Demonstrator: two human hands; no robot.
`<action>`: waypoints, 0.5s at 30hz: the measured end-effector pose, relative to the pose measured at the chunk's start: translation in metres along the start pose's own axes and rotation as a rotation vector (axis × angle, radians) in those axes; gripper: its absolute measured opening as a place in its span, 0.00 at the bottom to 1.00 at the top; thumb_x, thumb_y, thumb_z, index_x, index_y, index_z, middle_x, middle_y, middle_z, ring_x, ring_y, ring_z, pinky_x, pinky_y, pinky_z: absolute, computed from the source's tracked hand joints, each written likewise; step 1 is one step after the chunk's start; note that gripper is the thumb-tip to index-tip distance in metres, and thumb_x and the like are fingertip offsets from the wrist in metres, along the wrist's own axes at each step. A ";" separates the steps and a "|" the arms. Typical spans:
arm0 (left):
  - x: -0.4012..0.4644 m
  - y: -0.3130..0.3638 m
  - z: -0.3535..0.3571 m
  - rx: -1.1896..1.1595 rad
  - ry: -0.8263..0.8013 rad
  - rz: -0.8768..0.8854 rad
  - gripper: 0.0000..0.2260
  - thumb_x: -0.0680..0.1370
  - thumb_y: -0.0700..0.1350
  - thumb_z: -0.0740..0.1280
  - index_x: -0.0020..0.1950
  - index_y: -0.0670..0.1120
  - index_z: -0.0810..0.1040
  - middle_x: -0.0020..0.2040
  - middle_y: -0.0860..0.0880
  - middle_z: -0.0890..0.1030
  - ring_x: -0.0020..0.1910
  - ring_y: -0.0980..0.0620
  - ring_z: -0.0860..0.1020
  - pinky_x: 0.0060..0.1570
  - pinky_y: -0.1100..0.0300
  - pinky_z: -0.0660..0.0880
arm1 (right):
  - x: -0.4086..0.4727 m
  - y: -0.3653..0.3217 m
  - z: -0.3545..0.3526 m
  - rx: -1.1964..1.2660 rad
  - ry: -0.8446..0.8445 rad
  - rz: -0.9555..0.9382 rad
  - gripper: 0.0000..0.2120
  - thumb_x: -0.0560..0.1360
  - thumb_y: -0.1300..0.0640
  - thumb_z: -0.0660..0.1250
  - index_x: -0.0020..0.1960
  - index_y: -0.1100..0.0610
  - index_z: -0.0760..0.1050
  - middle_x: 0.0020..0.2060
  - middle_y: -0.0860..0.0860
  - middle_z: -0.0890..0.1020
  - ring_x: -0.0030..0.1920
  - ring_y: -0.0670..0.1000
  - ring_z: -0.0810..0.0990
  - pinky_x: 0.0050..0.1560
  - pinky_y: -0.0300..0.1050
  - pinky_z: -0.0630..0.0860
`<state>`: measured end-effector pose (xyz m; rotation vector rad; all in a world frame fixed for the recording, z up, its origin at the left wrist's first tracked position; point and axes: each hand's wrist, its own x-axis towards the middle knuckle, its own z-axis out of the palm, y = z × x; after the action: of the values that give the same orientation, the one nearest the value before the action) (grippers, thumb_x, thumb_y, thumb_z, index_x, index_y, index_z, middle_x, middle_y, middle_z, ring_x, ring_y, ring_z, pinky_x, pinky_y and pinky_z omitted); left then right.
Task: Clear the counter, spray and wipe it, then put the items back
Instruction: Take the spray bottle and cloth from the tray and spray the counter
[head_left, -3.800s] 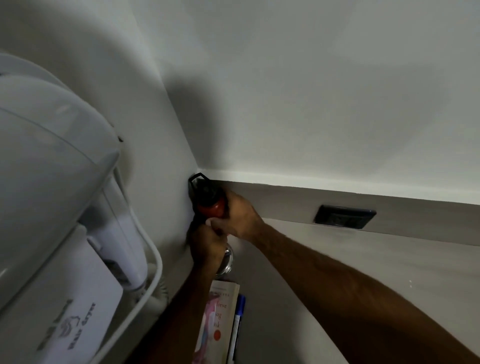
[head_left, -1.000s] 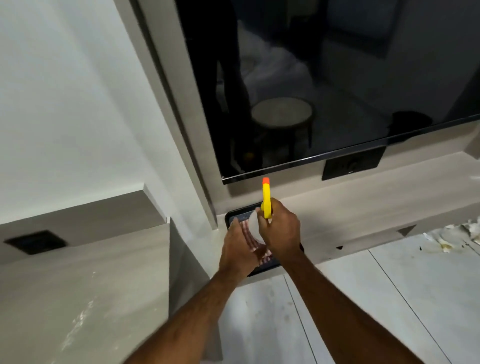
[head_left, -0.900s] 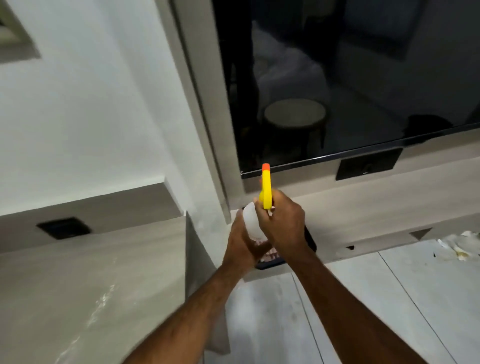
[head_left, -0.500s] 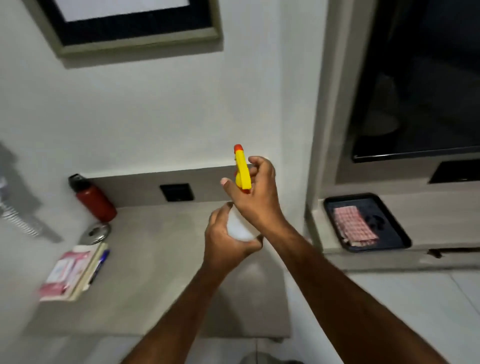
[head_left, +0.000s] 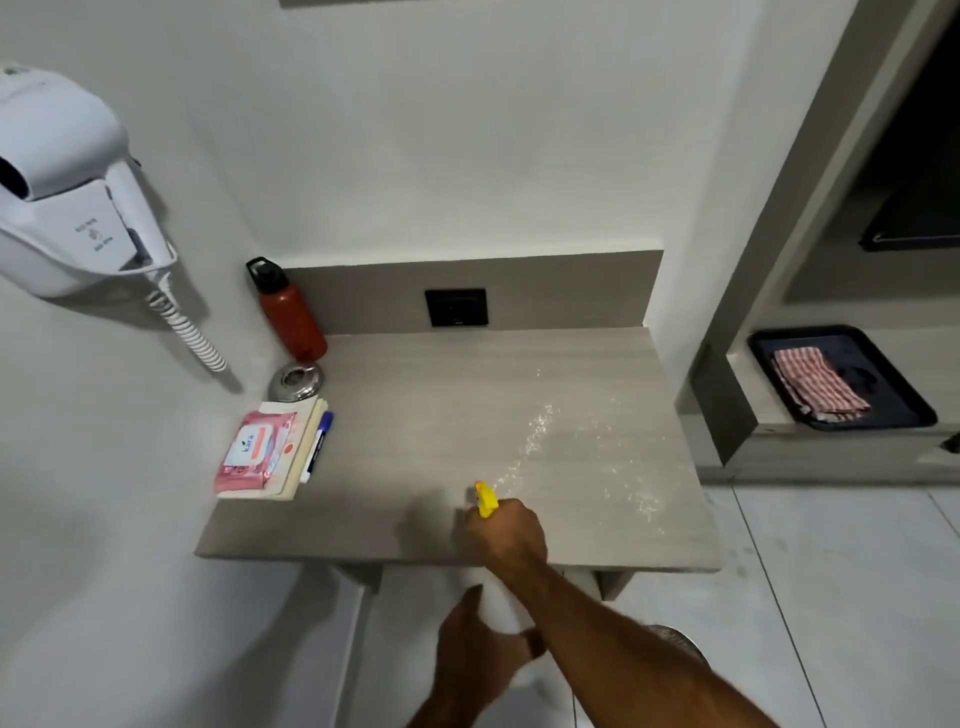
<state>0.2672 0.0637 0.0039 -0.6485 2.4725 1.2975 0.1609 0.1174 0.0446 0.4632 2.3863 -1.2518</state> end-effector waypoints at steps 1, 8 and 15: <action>-0.005 0.005 0.007 0.028 -0.030 0.006 0.28 0.53 0.67 0.72 0.51 0.61 0.78 0.44 0.63 0.81 0.43 0.65 0.79 0.44 0.68 0.77 | 0.001 0.005 -0.004 -0.020 -0.010 0.025 0.23 0.73 0.39 0.63 0.51 0.58 0.81 0.51 0.57 0.85 0.55 0.60 0.83 0.54 0.47 0.78; -0.029 0.005 0.043 0.103 -0.180 0.049 0.35 0.49 0.69 0.75 0.53 0.57 0.75 0.47 0.57 0.82 0.45 0.58 0.81 0.46 0.61 0.80 | -0.013 0.059 -0.039 0.070 0.115 0.111 0.19 0.73 0.42 0.69 0.41 0.58 0.82 0.39 0.56 0.85 0.43 0.59 0.84 0.45 0.46 0.78; -0.007 0.062 0.042 0.086 -0.243 0.203 0.34 0.53 0.63 0.76 0.57 0.55 0.75 0.50 0.56 0.82 0.46 0.57 0.80 0.44 0.62 0.80 | 0.020 0.057 -0.092 0.165 0.262 0.052 0.19 0.73 0.42 0.67 0.55 0.54 0.82 0.42 0.59 0.86 0.48 0.61 0.84 0.56 0.53 0.79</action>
<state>0.2435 0.1316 0.0270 -0.2079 2.4233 1.2467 0.1524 0.2271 0.0427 0.7776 2.4722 -1.4483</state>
